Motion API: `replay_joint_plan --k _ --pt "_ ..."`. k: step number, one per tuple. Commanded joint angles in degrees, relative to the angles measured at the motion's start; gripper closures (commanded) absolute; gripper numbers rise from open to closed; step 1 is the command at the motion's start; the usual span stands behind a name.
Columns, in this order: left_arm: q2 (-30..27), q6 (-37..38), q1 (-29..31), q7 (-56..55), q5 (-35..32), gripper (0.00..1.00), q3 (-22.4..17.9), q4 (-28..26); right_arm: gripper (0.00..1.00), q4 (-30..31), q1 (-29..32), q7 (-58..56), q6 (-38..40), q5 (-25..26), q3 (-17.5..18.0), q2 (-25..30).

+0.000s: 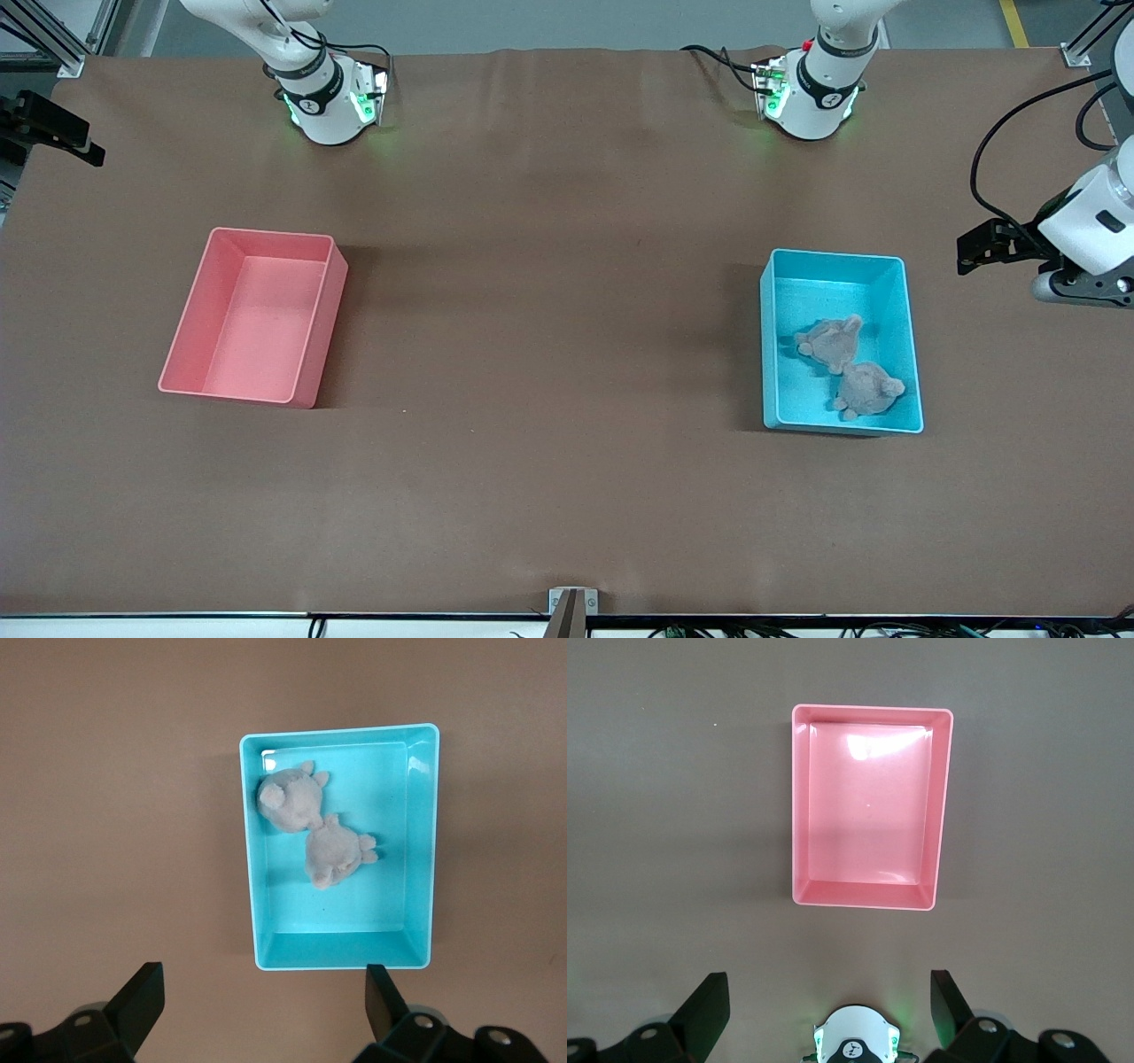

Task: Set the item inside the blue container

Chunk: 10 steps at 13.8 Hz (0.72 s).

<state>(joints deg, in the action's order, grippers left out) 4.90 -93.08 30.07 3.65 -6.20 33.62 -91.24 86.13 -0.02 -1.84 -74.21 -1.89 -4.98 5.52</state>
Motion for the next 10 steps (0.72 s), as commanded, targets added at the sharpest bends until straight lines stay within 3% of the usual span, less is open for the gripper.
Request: replay_joint_plan --k 1,6,10 --pt "-1.1 0.8 4.1 4.3 1.5 0.00 0.4 0.7 0.00 -0.6 -0.4 -0.6 0.5 0.0 -0.1 0.9" --pt "-6.3 1.1 5.7 4.7 6.1 0.00 -1.4 0.9 0.00 -1.8 -1.4 -0.7 1.2 1.7 0.8 0.9" --pt "-5.8 0.5 5.6 5.0 6.1 0.00 -1.0 1.8 0.00 -1.8 -0.9 -4.2 1.0 1.8 0.1 0.9"
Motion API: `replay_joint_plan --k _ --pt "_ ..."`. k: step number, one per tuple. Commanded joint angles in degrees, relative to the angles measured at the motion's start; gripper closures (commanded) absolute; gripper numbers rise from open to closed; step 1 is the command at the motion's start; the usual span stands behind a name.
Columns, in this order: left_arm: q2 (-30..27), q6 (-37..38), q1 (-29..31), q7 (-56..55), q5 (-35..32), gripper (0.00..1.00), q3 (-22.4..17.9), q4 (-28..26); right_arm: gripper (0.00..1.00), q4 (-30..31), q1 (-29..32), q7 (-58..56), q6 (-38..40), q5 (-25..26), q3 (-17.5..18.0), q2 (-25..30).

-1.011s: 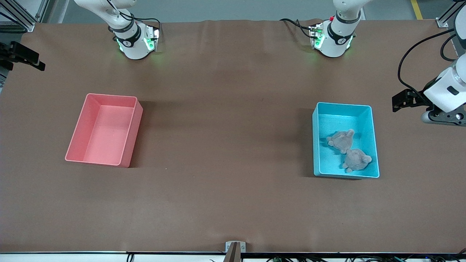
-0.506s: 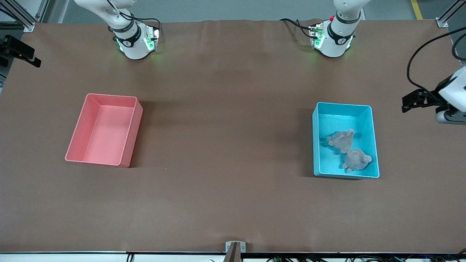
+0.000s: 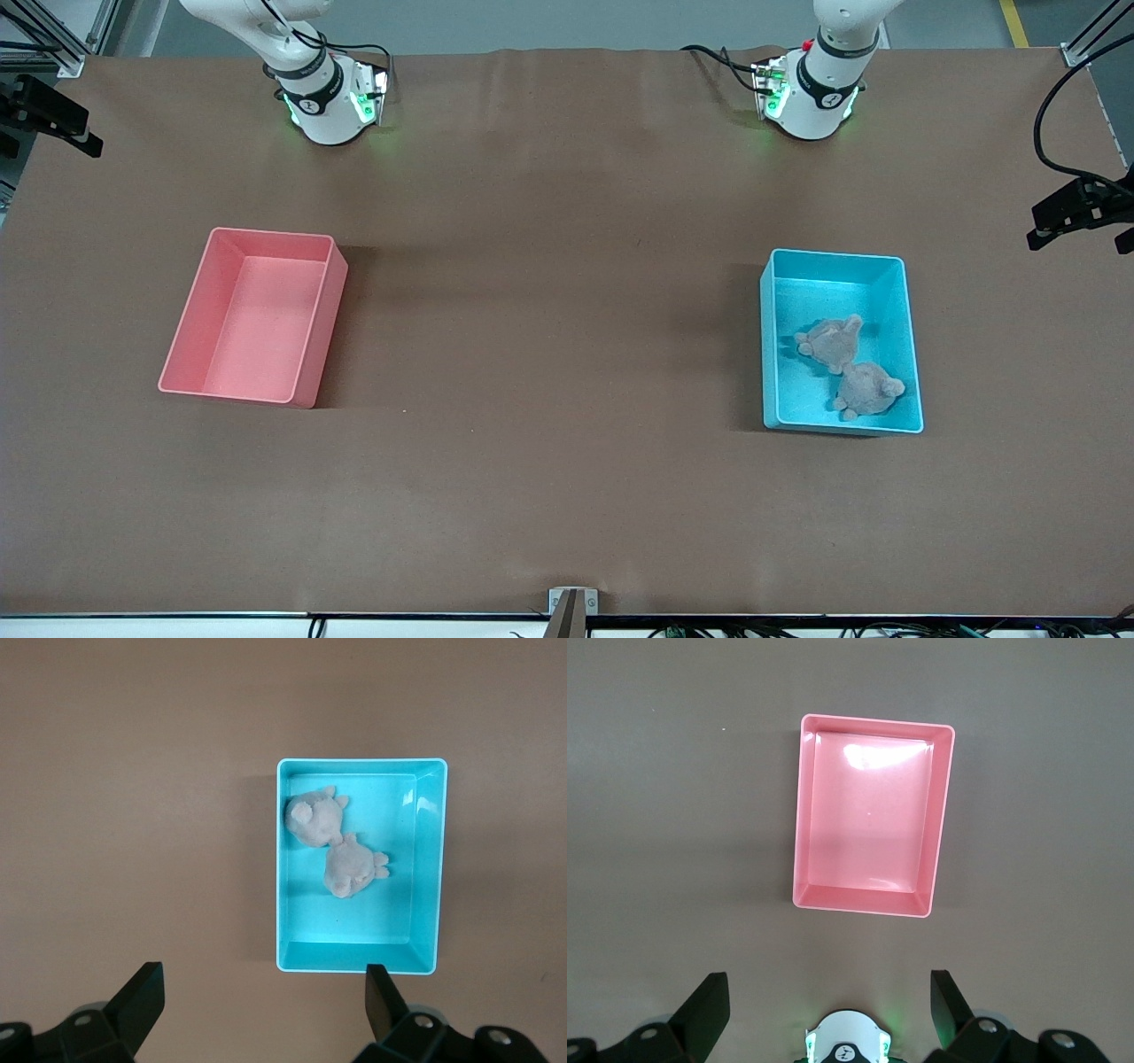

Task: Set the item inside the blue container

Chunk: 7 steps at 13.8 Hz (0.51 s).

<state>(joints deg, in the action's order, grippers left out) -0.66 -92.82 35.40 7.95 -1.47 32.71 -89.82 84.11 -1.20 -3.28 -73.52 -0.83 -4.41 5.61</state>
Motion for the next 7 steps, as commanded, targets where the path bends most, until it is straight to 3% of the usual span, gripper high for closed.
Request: replay_joint_plan --k 1,7 --pt "0.0 0.2 0.3 0.6 1.4 0.00 -0.1 0.6 0.00 0.2 0.2 -2.7 0.4 0.7 -0.4 0.8" --pt "0.5 0.0 0.3 0.6 1.4 0.00 -0.1 0.7 0.00 0.4 0.1 -2.1 0.9 0.7 -0.2 1.4"
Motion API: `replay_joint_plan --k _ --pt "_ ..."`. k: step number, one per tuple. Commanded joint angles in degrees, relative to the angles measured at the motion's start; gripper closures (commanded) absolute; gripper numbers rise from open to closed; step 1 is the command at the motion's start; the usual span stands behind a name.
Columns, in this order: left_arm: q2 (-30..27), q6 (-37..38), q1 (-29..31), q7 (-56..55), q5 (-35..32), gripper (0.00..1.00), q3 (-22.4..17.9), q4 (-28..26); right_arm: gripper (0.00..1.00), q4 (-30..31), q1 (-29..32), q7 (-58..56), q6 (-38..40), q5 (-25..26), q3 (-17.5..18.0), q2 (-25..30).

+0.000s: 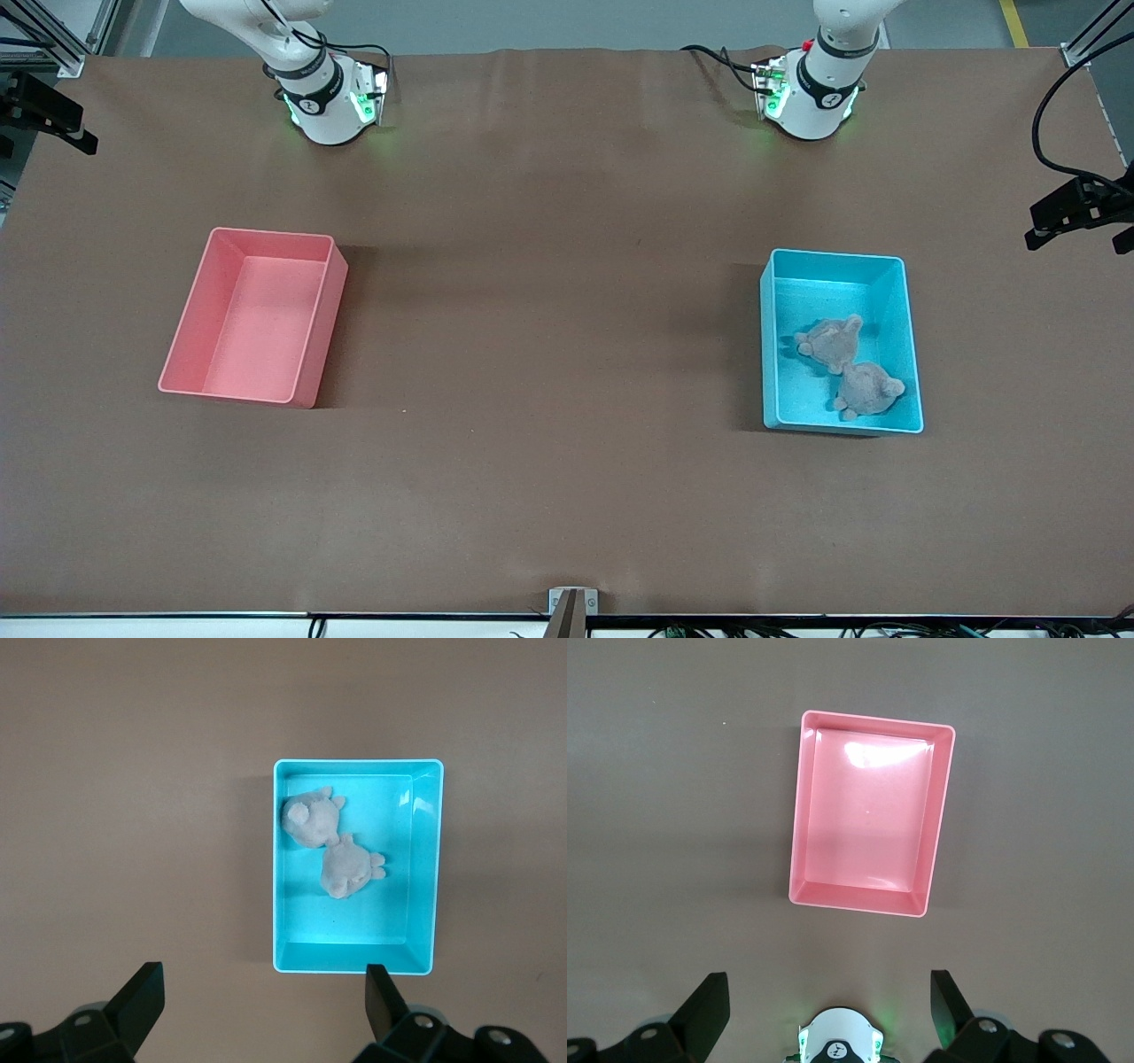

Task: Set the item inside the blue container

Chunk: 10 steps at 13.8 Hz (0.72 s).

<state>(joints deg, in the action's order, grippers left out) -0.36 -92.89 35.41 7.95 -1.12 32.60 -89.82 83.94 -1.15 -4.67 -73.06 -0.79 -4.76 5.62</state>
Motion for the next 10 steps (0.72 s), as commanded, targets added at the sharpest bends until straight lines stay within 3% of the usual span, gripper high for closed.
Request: replay_joint_plan --k 1,7,9,10 --pt "0.3 0.1 0.3 0.6 1.0 0.00 0.0 0.7 0.00 1.0 0.1 -0.7 0.5 0.6 0.1 2.1" --pt "1.3 -0.4 -1.0 0.6 0.8 0.00 -0.5 0.7 0.00 1.0 0.1 -0.9 0.5 0.6 0.1 2.1" --pt "1.3 -0.4 -6.7 0.6 0.8 0.00 -5.8 0.7 0.00 1.0 0.1 -0.9 0.5 0.6 0.2 2.1" --pt "1.2 -0.4 -12.2 0.6 0.7 0.00 -11.3 0.7 0.00 1.0 0.1 -0.9 0.5 0.6 0.2 2.1"
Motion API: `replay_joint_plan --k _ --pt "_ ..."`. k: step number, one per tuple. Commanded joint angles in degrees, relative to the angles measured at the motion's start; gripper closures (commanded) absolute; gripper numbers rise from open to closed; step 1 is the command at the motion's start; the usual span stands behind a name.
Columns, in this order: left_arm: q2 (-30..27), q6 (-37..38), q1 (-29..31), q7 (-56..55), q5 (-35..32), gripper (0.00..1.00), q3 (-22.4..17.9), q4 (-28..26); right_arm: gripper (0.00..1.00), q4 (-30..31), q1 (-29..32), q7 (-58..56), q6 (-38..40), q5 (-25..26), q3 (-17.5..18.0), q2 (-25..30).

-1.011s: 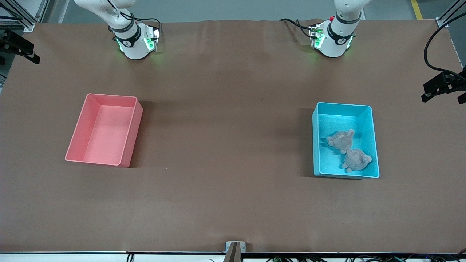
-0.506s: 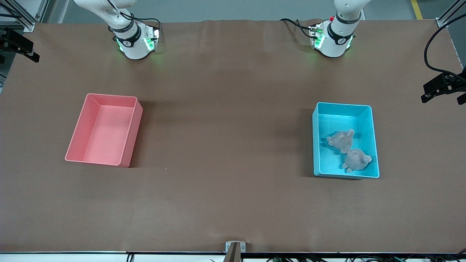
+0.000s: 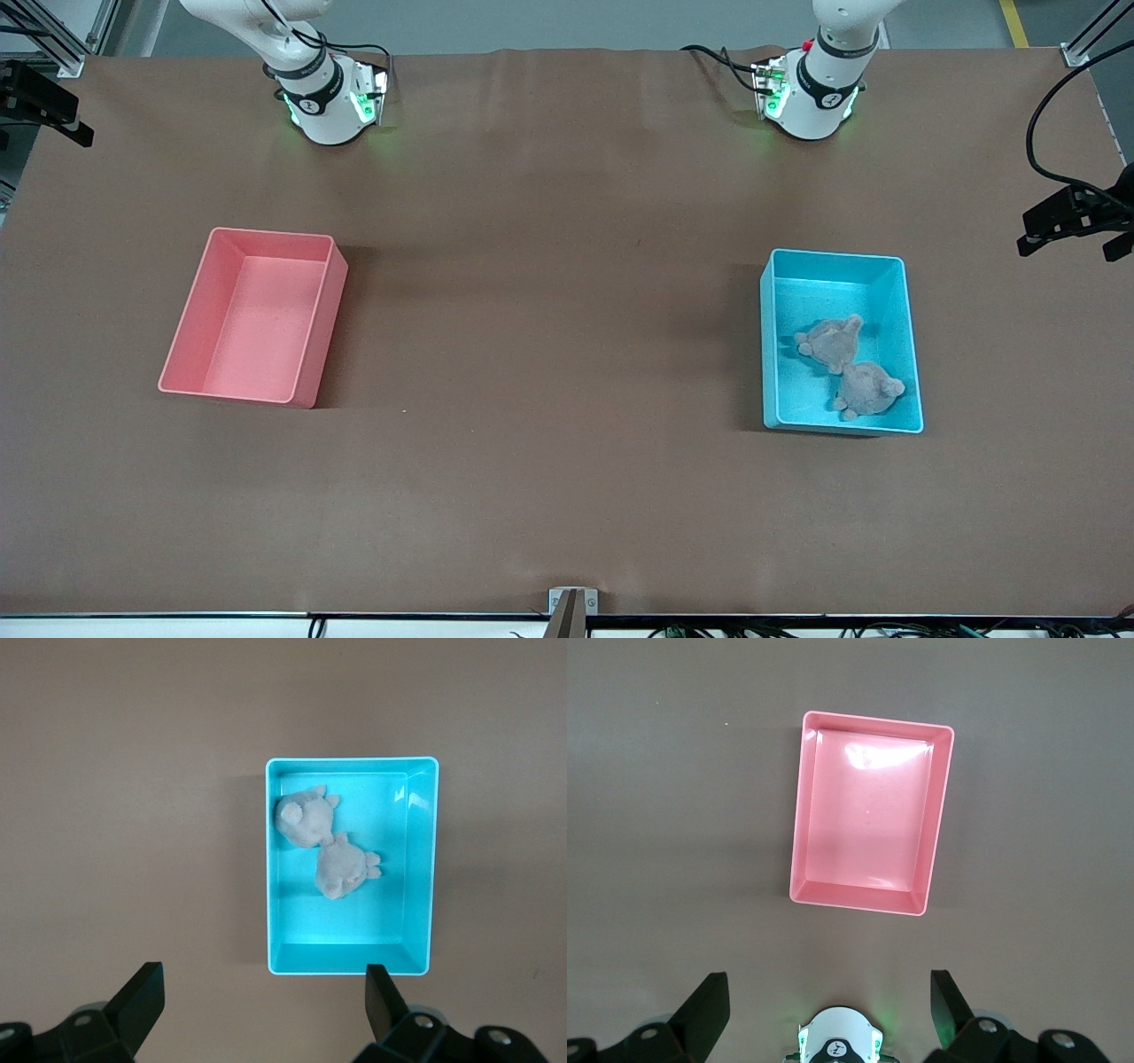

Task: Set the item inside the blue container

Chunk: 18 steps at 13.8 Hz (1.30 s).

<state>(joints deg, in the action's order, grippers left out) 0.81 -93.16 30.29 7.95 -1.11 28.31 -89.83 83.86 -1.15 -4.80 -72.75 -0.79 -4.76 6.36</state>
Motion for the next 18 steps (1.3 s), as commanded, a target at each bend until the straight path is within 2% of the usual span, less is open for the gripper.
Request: replay_joint_plan --k 1,2,4,7,9,18 --pt "0.1 -0.1 -12.3 0.6 0.8 0.00 -12.1 0.7 0.00 1.0 0.1 -0.7 0.2 0.6 0.2 1.4" --pt "-0.1 0.0 -16.9 0.6 0.8 0.00 -16.8 0.7 0.00 1.0 0.1 -0.7 0.2 0.6 0.2 1.4" --pt "-0.1 0.0 -22.4 0.6 0.7 0.00 -22.1 0.7 0.00 1.0 0.1 -0.7 0.2 0.6 0.2 1.4" --pt "-0.1 -0.1 -26.2 0.6 0.4 0.00 -25.1 0.8 0.00 1.1 0.1 -0.7 0.4 0.6 0.2 1.3" --pt "0.0 -0.1 -30.4 0.7 0.4 0.00 -29.4 0.8 0.00 1.0 0.0 -0.7 0.4 0.4 0.2 1.3" --pt "-0.2 -0.2 -30.4 0.7 0.6 0.00 -29.6 2.4 0.00 1.1 0.0 -0.8 0.3 0.3 0.2 1.2"
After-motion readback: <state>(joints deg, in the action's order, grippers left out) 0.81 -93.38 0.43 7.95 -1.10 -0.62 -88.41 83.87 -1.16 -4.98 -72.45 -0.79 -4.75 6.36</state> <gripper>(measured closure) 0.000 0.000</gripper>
